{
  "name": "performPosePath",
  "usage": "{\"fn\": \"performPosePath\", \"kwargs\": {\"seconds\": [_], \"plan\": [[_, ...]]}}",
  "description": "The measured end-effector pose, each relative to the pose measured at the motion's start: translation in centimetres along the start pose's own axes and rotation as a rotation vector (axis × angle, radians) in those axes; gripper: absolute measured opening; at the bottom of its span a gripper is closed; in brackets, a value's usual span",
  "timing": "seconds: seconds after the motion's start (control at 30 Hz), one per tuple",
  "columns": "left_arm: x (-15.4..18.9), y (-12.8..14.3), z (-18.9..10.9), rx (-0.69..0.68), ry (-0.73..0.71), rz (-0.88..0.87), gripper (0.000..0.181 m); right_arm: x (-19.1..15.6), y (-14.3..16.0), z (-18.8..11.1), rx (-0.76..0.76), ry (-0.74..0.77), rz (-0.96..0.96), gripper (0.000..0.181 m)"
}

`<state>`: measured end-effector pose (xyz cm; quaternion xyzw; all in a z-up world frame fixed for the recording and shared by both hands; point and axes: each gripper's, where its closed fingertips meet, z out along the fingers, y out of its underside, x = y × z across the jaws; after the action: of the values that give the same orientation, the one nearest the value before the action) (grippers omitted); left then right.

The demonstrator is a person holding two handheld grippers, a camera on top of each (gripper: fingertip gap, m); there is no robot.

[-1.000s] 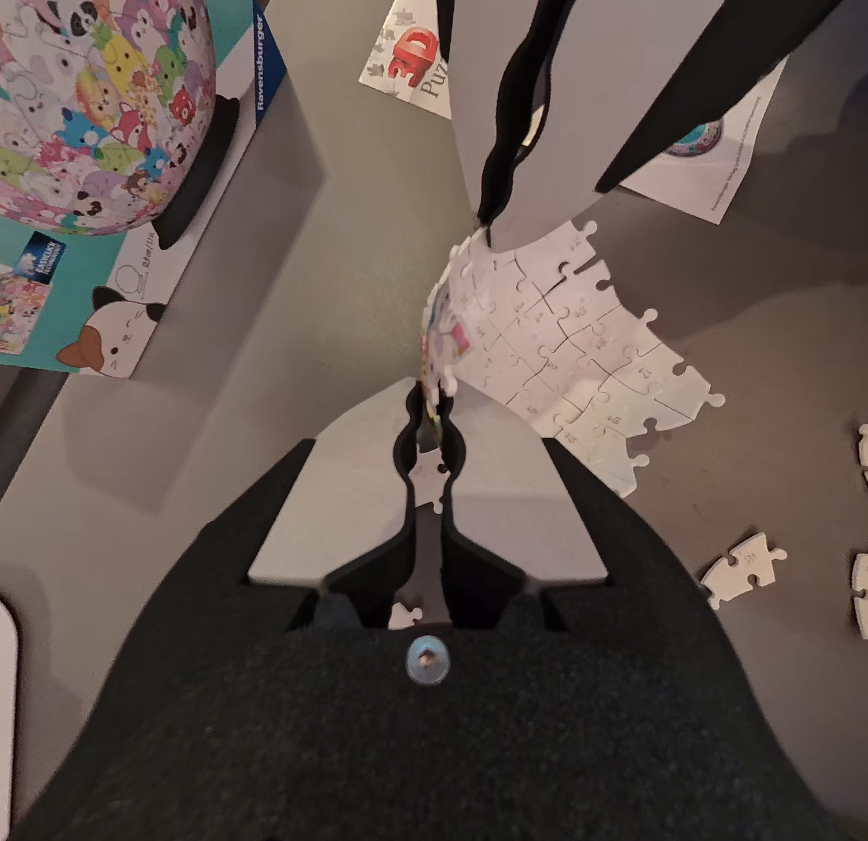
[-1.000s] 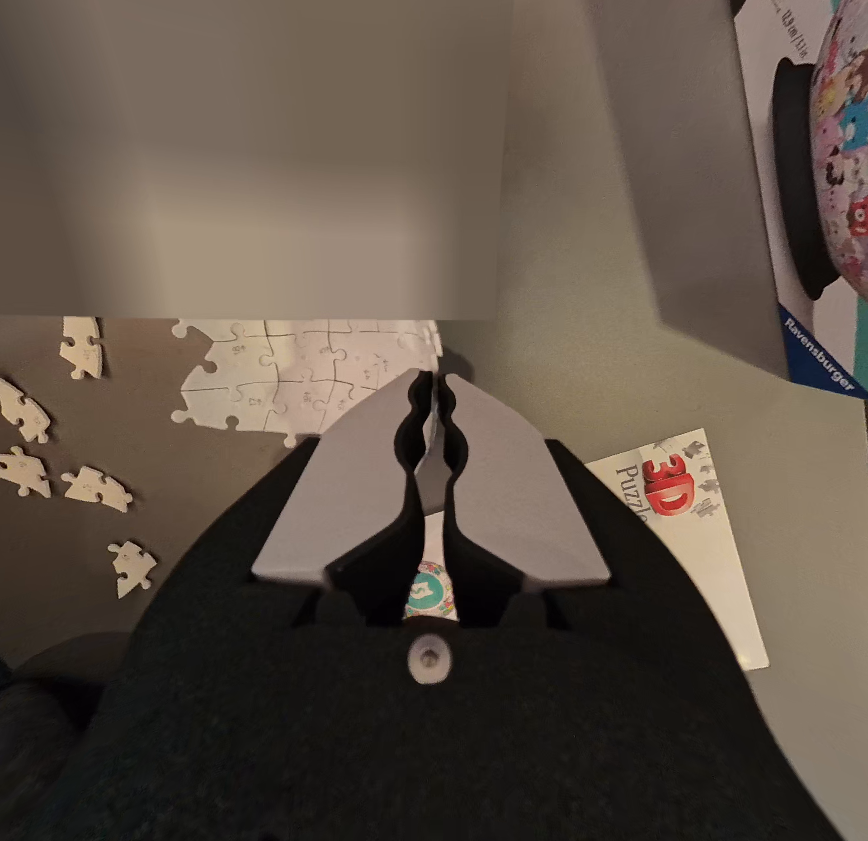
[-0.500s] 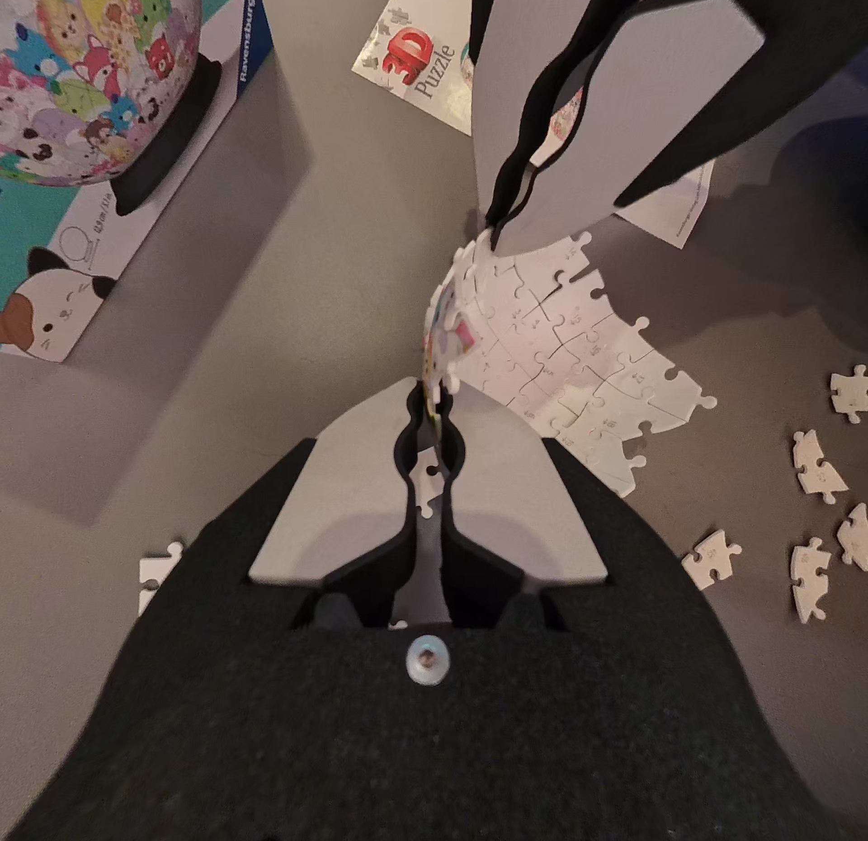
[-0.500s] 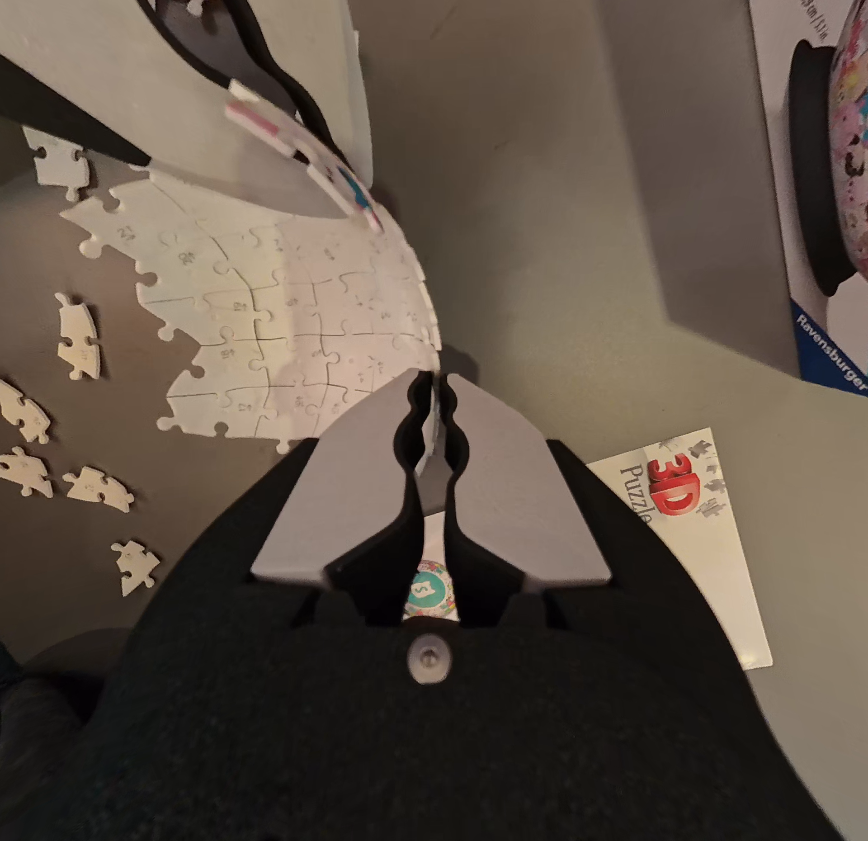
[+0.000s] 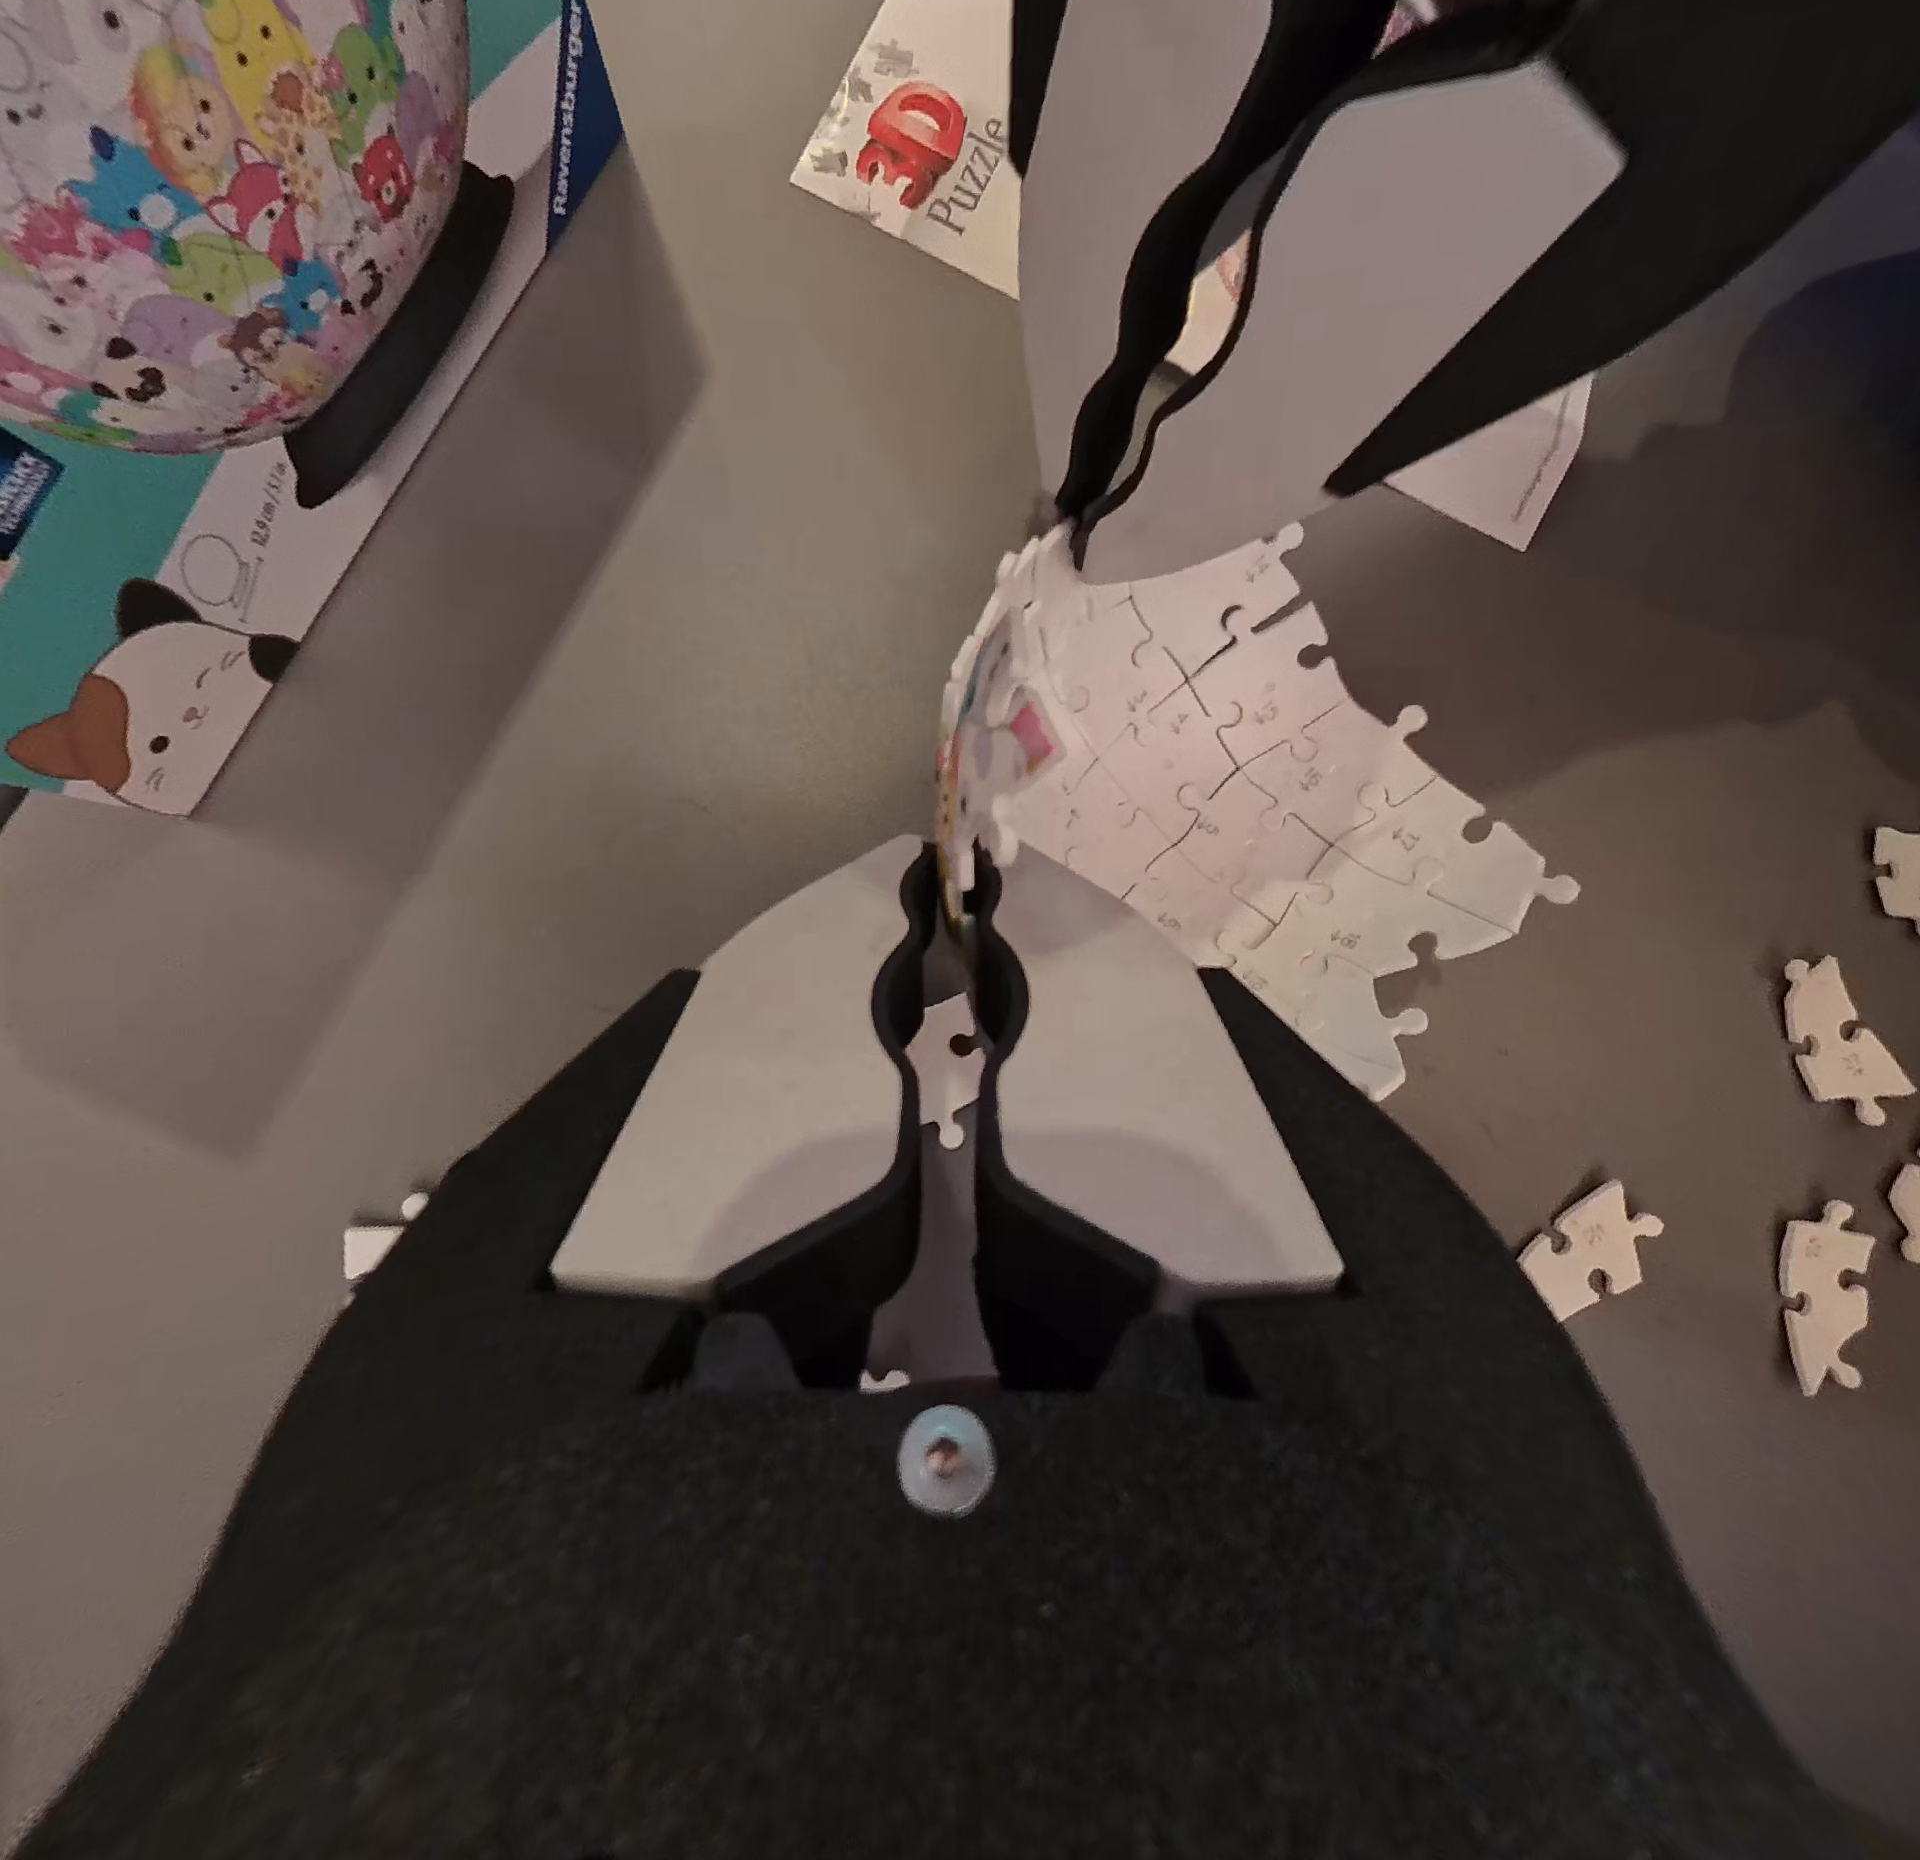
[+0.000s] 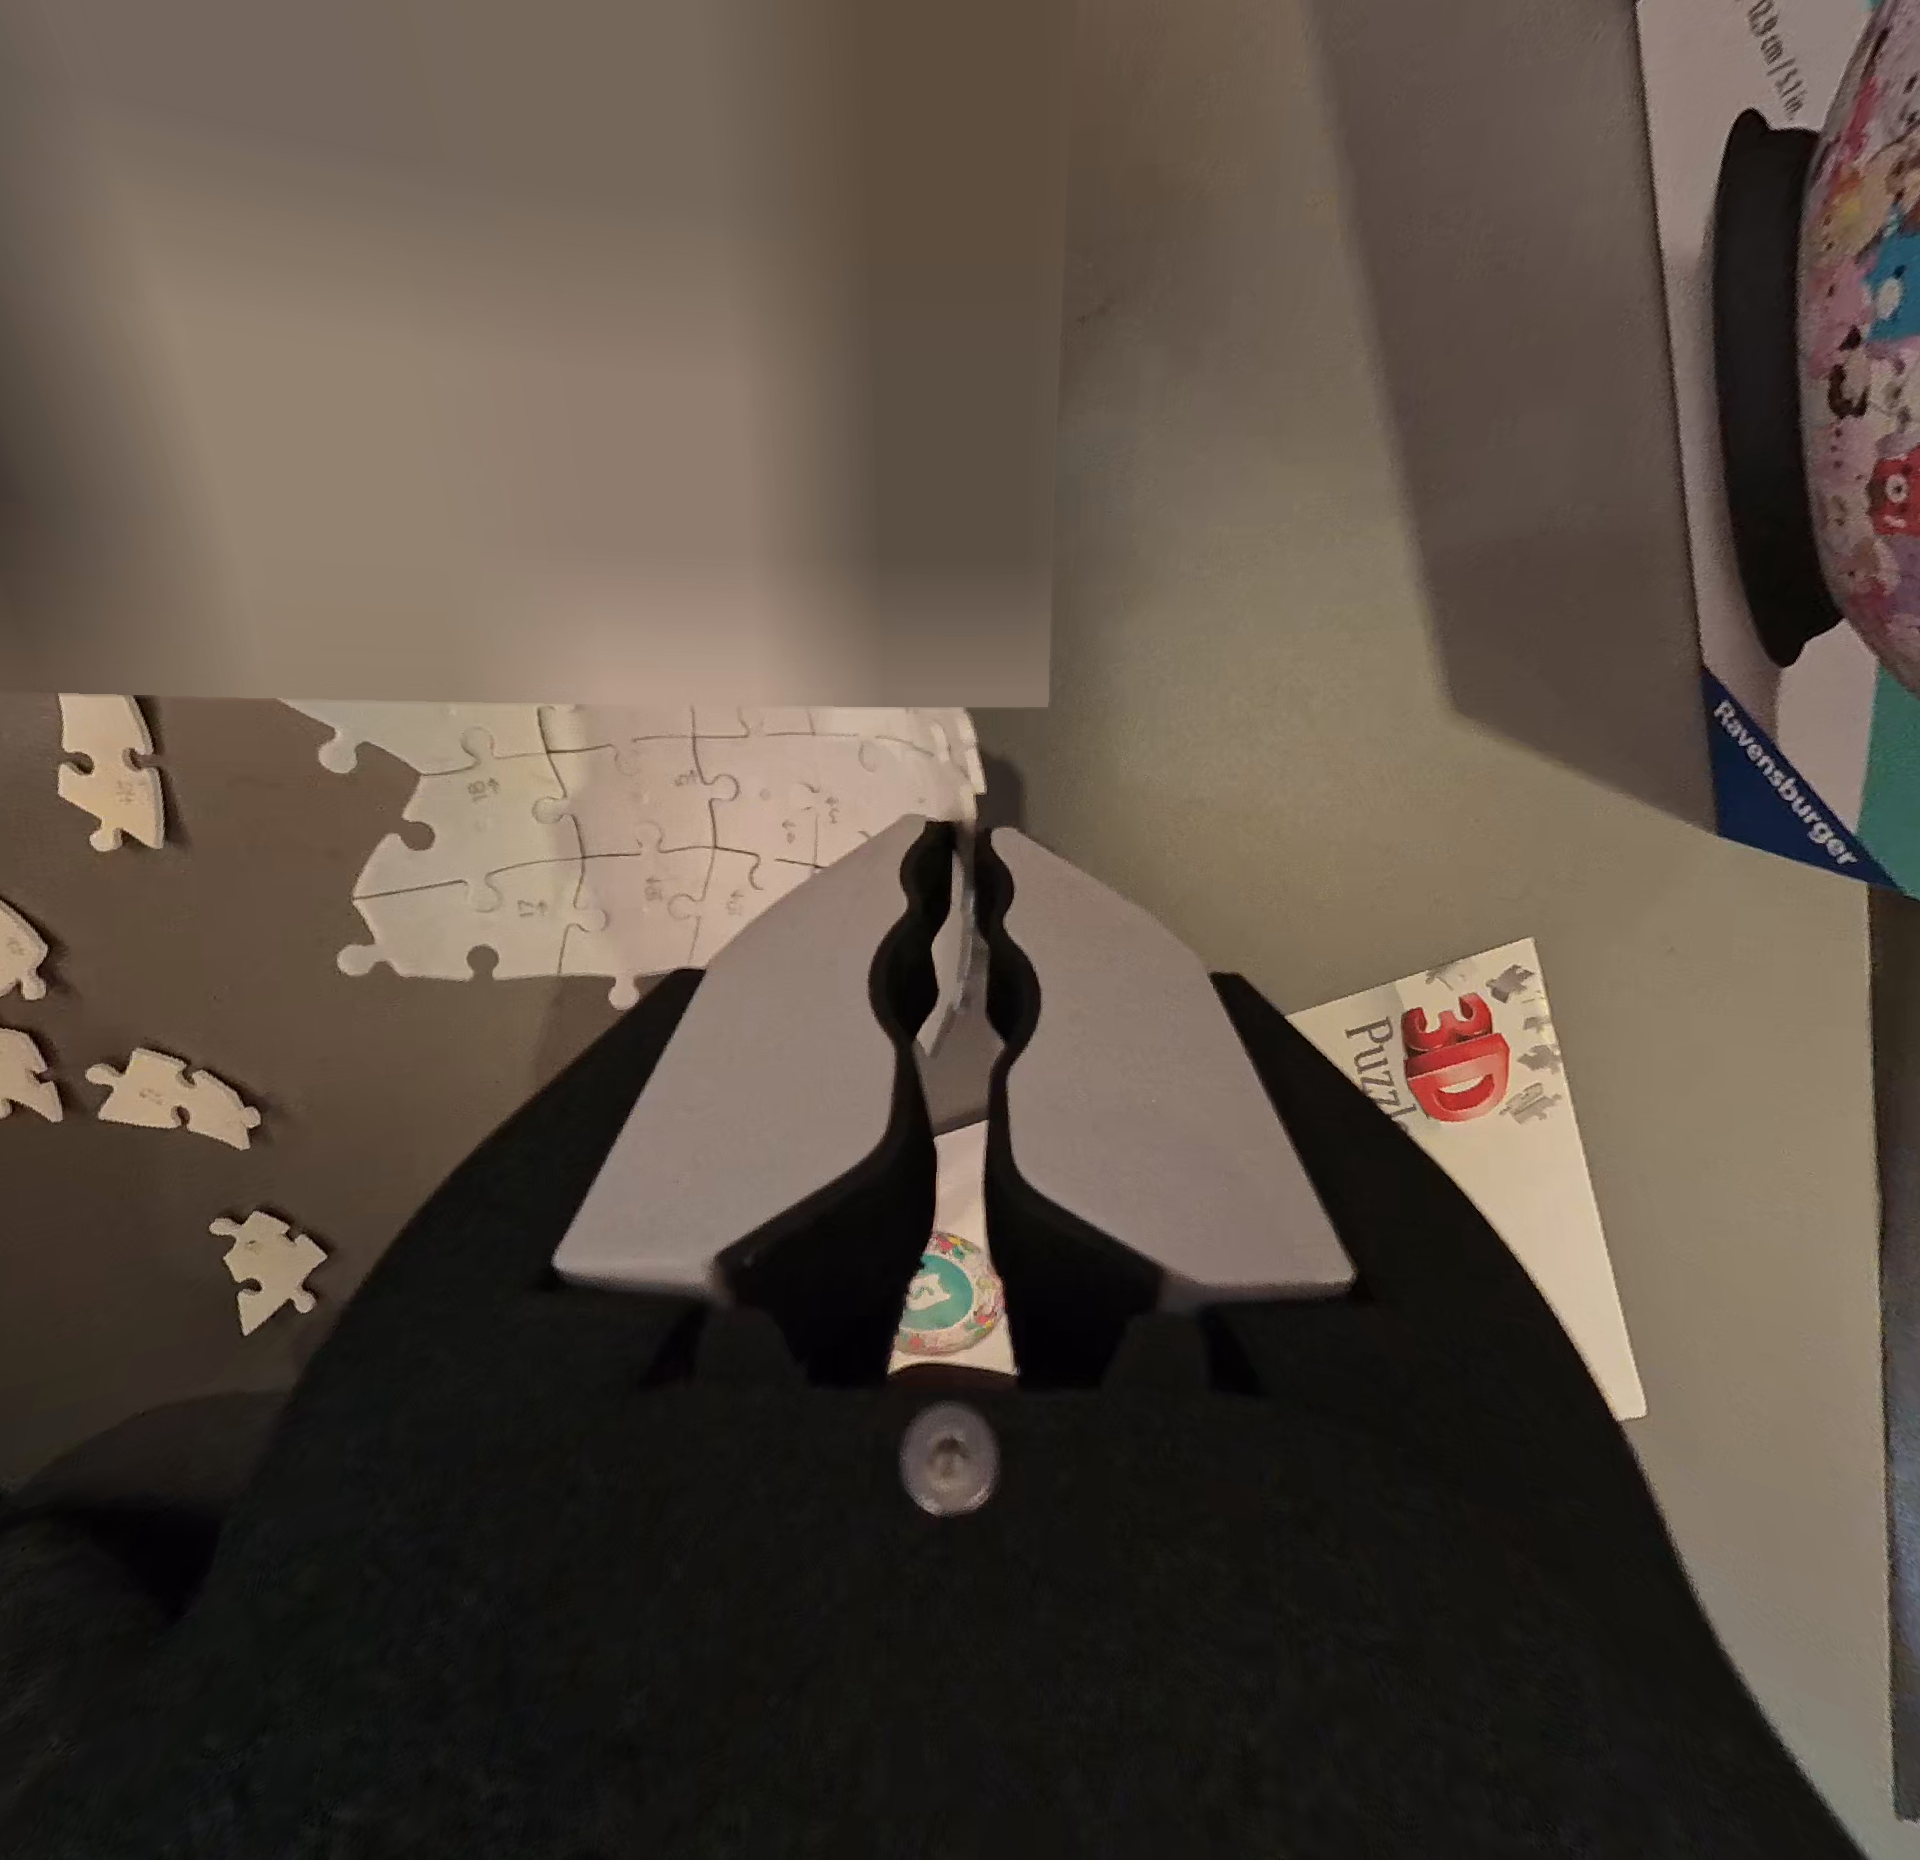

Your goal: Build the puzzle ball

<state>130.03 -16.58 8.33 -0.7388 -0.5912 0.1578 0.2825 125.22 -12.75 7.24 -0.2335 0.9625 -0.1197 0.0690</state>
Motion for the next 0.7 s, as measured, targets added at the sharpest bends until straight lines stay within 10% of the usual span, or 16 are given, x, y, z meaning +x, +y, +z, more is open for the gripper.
{"fn": "performPosePath", "kwargs": {"seconds": [0.7], "plan": [[-0.11, 0.0, 0.05, 0.033, 0.047, -0.044, 0.003, -0.21, -0.28, 0.47, 0.045, -0.03, -0.059, 0.021]]}}
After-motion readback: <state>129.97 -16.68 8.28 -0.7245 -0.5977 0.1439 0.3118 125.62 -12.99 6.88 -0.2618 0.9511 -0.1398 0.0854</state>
